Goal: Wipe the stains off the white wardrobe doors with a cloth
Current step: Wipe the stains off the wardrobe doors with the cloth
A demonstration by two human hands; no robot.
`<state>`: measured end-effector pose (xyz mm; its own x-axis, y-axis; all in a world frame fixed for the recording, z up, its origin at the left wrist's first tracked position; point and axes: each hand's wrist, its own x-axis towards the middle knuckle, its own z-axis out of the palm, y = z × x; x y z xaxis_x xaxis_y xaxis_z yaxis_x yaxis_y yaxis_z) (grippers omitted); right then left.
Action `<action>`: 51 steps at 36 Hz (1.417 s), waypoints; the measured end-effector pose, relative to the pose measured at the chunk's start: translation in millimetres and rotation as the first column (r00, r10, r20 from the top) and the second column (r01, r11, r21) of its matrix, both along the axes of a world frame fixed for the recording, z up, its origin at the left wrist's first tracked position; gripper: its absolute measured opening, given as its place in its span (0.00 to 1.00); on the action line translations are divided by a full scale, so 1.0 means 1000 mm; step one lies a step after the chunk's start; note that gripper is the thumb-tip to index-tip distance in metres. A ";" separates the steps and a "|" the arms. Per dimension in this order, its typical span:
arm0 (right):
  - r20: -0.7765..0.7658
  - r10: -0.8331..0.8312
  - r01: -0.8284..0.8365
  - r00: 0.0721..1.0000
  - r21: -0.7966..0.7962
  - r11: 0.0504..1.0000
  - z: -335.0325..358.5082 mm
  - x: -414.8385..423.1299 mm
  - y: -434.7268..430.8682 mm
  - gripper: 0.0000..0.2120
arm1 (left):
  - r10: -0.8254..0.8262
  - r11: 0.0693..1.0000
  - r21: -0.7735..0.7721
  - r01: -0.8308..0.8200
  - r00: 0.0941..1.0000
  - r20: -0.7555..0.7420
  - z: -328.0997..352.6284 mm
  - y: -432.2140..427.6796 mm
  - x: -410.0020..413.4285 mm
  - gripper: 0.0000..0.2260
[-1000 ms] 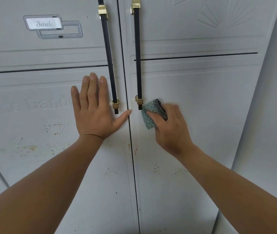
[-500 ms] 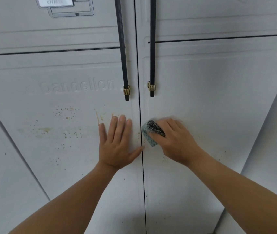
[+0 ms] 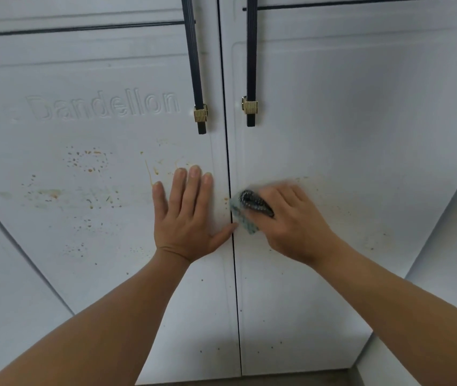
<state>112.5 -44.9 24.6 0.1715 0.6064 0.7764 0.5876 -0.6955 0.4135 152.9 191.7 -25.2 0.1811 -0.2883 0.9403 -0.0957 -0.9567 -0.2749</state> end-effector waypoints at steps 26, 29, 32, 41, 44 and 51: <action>0.072 -0.114 0.074 0.991 0.415 0.907 0.035 0.000 -0.054 0.18 | 0.035 0.999 0.000 -0.035 0.999 0.018 -0.001 -0.002 0.001 0.50; 0.023 -0.108 0.089 0.994 0.417 0.905 0.026 0.001 -0.048 0.14 | 0.040 0.999 -0.004 -0.040 0.999 0.015 -0.002 -0.003 0.001 0.50; -0.013 -0.026 0.028 1.000 0.196 0.980 0.005 0.000 -0.038 0.11 | 0.043 0.999 -0.002 -0.043 0.999 0.025 -0.002 -0.003 0.001 0.50; -0.009 -0.066 0.066 0.998 0.269 0.961 0.008 0.001 -0.047 0.13 | 0.034 0.999 -0.006 -0.034 0.999 0.020 -0.001 -0.003 0.000 0.51; -0.024 -0.019 0.021 1.000 0.070 0.997 -0.001 -0.002 -0.046 0.11 | 0.036 0.999 -0.003 -0.036 0.999 0.028 -0.001 -0.002 0.000 0.51; -0.026 -0.072 0.076 0.997 0.261 0.962 -0.004 0.000 -0.059 0.13 | 0.047 0.999 0.004 -0.047 0.999 0.029 -0.001 -0.003 0.000 0.50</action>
<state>112.6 -103.9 20.7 0.2222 0.3681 0.9029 0.5354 -0.8199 0.2025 153.3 189.1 -26.2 0.1677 -0.2848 0.9438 -0.0429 -0.9586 -0.2817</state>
